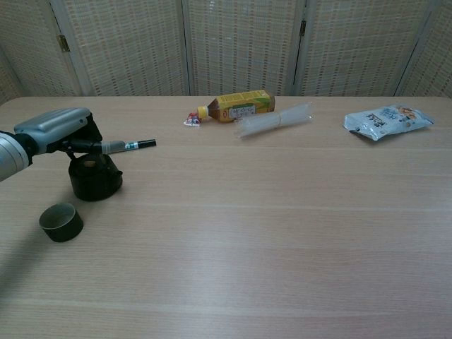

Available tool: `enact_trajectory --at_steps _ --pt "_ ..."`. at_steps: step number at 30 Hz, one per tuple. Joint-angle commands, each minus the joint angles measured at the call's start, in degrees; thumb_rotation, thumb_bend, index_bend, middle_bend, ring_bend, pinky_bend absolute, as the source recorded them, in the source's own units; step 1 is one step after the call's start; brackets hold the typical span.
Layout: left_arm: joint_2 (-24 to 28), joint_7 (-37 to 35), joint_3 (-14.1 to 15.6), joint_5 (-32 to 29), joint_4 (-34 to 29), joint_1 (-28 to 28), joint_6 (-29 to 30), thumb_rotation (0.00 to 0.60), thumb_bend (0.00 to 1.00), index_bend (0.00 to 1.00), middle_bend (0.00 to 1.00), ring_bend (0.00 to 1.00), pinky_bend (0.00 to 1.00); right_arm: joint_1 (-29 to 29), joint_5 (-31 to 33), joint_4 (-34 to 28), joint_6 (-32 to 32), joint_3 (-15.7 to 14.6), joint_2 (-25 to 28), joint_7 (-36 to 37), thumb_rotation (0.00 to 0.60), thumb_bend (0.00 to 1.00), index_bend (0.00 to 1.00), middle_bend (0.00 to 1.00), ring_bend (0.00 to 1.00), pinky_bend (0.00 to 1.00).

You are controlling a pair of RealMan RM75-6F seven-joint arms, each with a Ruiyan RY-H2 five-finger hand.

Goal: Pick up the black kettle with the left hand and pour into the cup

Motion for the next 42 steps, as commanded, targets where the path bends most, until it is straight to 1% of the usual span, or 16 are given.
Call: enact_trajectory --at_steps 1,7,9,12,15,18,20,22,24,25,27,28,31,34,39,42 --pt "0.73 1.71 0.01 -0.66 -1.32 0.00 -0.94 0.107 0.16 0.91 0.94 0.71 0.16 -0.05 0.01 0.09 0.04 -0.01 -0.05 0.13 0.600 0.39 0.07 0.28 0.29 0.19" --pt "2.58 3.66 -0.38 -2.06 -4.86 0.08 -2.35 0.096 0.17 0.77 0.76 0.57 0.14 -0.19 -0.10 0.34 0.21 -0.03 -0.06 0.72 0.600 0.39 0.07 0.28 0.29 0.19" --pt "3.16 4.12 -0.52 -2.64 -5.90 0.08 -3.07 0.099 0.17 0.69 0.67 0.48 0.12 -0.17 -0.08 0.41 0.16 -0.01 -0.08 0.77 0.600 0.39 0.07 0.28 0.29 0.19" --pt "4.21 4.56 -1.06 -3.56 -7.90 0.19 -3.38 0.097 0.17 0.55 0.51 0.34 0.06 -0.08 -0.04 0.50 0.02 0.05 -0.09 0.78 0.600 0.39 0.07 0.28 0.29 0.19" --pt "5.09 4.10 -2.43 -4.29 -9.68 0.72 -1.28 0.095 0.17 0.46 0.44 0.29 0.01 0.06 -0.01 0.58 -0.26 0.08 0.06 0.94 0.600 0.39 0.07 0.28 0.29 0.19" --pt "6.86 3.59 -4.24 -5.67 -12.47 1.76 1.18 0.106 0.17 0.45 0.43 0.29 0.01 0.36 -0.10 0.64 -1.00 0.02 0.63 1.69 0.600 0.39 0.07 0.28 0.29 0.19" --pt "9.47 4.90 -5.41 -7.88 -16.09 2.77 1.45 0.177 0.17 0.45 0.43 0.29 0.01 0.69 -0.25 0.68 -1.88 -0.07 1.31 3.07 0.600 0.39 0.07 0.28 0.29 0.19" --pt "12.35 6.57 -6.24 -10.12 -20.15 3.95 1.66 0.266 0.17 0.46 0.43 0.30 0.01 1.11 -0.40 0.87 -3.03 -0.25 1.99 4.65 0.600 0.39 0.09 0.28 0.29 0.19" --pt "15.73 8.51 -6.75 -12.09 -24.95 5.72 2.94 0.391 0.17 0.46 0.43 0.31 0.01 1.71 -0.60 1.21 -4.60 -0.50 2.85 6.52 0.600 0.39 0.12 0.28 0.29 0.19" --pt "16.95 8.95 -6.94 -12.78 -26.87 6.63 3.89 0.472 0.17 0.46 0.43 0.31 0.01 1.99 -0.74 1.42 -5.22 -0.59 3.14 7.32 0.600 0.39 0.12 0.28 0.29 0.19" --pt "19.56 9.91 -6.86 -13.64 -30.73 8.86 6.40 0.581 0.19 0.46 0.43 0.31 0.01 2.70 -1.11 2.17 -6.57 -0.73 3.54 9.18 0.600 0.39 0.15 0.28 0.29 0.19" --pt "20.50 10.24 -6.69 -13.74 -32.15 9.84 7.59 0.600 0.20 0.46 0.43 0.31 0.01 3.01 -1.33 2.66 -7.07 -0.79 3.58 10.04 0.600 0.39 0.16 0.28 0.29 0.19" --pt "23.12 11.02 -5.56 -13.06 -36.23 13.16 11.88 0.600 0.21 0.46 0.43 0.31 0.01 3.99 -1.71 4.49 -8.58 -0.85 3.10 12.92 0.600 0.39 0.22 0.28 0.28 0.19" --pt "24.88 11.30 -3.89 -10.64 -39.16 16.59 17.09 0.600 0.21 0.46 0.43 0.32 0.01 4.66 -3.03 5.77 -8.88 -1.15 2.24 14.67 0.600 0.39 0.22 0.28 0.26 0.18" --pt "26.23 13.45 -0.63 -6.27 -42.20 21.83 25.35 0.600 0.21 0.46 0.43 0.32 0.01 4.85 -3.79 6.12 -8.58 -1.58 1.21 15.35 0.600 0.39 0.26 0.27 0.26 0.18" --pt "27.30 13.85 1.09 -4.27 -44.86 24.55 28.72 0.600 0.21 0.46 0.43 0.32 0.01 4.24 -4.19 5.47 -7.18 -1.87 0.83 14.28 0.600 0.39 0.26 0.28 0.26 0.18"
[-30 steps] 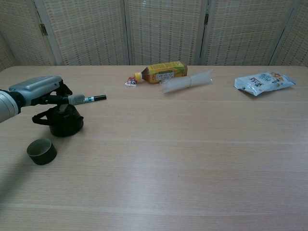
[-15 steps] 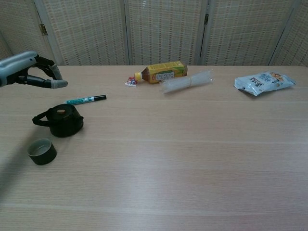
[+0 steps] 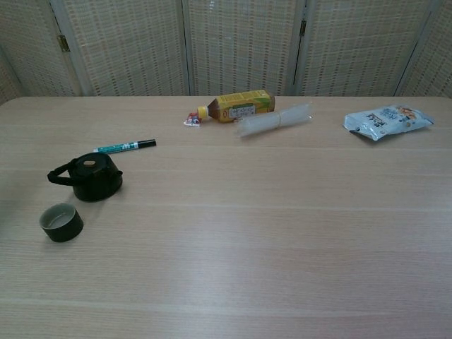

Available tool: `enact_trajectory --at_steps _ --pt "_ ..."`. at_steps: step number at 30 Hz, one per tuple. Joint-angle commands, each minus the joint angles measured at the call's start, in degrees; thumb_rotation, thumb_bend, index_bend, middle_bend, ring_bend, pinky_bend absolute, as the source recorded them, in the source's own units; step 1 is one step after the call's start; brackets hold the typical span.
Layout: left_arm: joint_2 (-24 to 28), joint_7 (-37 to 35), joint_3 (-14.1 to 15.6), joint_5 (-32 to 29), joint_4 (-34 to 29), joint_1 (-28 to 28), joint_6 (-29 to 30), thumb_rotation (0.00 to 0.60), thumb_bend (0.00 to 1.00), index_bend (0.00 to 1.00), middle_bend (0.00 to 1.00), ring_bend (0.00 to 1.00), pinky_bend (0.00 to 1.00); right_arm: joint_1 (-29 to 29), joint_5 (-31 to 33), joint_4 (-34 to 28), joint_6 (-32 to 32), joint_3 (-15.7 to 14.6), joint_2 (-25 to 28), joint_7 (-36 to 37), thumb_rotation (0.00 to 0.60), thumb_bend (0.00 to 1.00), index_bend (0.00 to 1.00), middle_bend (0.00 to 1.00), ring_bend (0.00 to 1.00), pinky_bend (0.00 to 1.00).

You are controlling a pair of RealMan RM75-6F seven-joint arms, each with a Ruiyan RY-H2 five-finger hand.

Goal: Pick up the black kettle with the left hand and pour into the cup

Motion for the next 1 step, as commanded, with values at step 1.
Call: enact_trajectory --at_steps 1 --pt "2.00 1.49 2.98 3.32 -4.00 4.14 4.64 0.600 0.21 0.46 0.43 0.32 0.01 -0.80 -0.46 -0.84 1.66 -0.35 -0.39 -1.10 0.600 0.39 0.26 0.28 0.26 0.18"
